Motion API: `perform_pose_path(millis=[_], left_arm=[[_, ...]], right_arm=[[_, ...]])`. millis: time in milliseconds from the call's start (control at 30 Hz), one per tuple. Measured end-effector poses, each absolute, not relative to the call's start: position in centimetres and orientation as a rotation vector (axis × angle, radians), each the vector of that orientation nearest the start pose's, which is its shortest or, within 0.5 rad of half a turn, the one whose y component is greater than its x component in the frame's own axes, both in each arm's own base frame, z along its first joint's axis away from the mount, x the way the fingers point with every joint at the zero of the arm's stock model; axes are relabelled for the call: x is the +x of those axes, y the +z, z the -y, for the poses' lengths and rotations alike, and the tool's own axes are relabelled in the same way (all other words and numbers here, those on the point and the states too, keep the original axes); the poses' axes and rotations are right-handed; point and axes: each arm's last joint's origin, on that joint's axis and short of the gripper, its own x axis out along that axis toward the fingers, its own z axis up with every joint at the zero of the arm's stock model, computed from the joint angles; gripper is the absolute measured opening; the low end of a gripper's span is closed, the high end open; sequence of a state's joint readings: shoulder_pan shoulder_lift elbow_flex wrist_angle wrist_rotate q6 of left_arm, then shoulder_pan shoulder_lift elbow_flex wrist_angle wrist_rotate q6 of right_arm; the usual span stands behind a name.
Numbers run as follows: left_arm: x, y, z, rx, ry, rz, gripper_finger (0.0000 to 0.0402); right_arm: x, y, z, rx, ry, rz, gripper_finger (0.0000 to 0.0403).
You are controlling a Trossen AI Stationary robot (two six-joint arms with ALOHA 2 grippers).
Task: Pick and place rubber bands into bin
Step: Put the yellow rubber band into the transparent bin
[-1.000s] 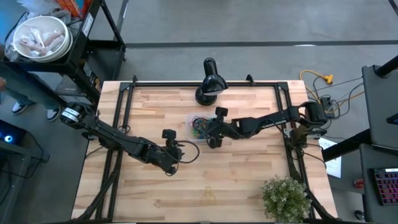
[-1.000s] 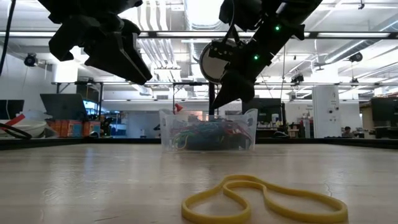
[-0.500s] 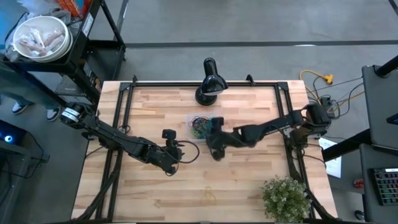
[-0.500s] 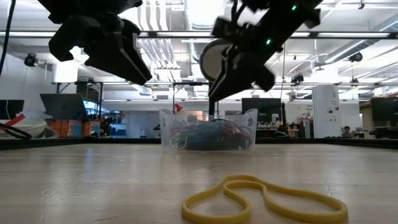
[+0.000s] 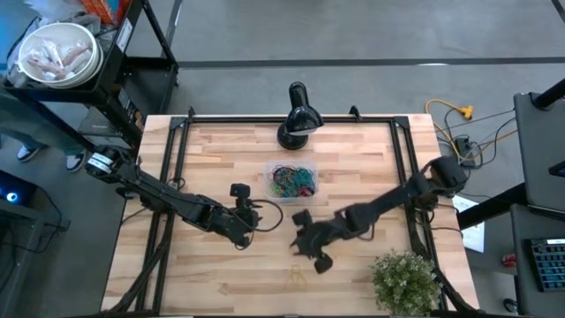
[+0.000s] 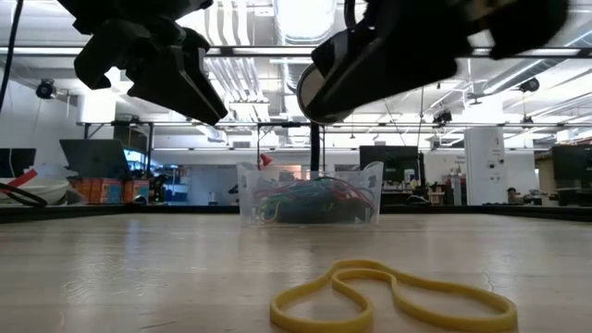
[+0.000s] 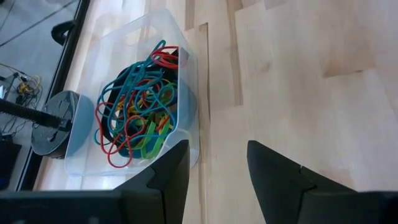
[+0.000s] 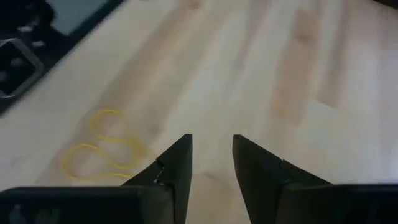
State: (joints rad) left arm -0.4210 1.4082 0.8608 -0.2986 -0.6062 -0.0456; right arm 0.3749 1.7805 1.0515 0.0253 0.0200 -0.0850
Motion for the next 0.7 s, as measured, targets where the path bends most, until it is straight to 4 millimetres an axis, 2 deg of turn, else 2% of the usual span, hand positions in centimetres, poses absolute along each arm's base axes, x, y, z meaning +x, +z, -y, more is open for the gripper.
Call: perform_pose_path(millis=[200,433,600,700], left_arm=[[26.1,22.0,9.9,0.37,0.189,-0.728,0.0146],[26.2,22.1,9.9,0.366,0.189,-0.721,0.0146],[26.2,22.1,10.0,0.362,0.189,-0.715,0.0146],[26.2,22.1,10.0,0.361,0.189,-0.714,0.0146]], right_arm=[[34.8,15.3,-15.9,-0.219,0.416,-0.719,0.0108],[35.3,13.4,-16.3,-0.134,0.384,-0.764,0.0099],[35.7,11.3,-16.9,-0.11,0.428,-0.821,0.0093],[36.1,10.8,-17.2,-0.101,0.443,-0.829,0.0089]])
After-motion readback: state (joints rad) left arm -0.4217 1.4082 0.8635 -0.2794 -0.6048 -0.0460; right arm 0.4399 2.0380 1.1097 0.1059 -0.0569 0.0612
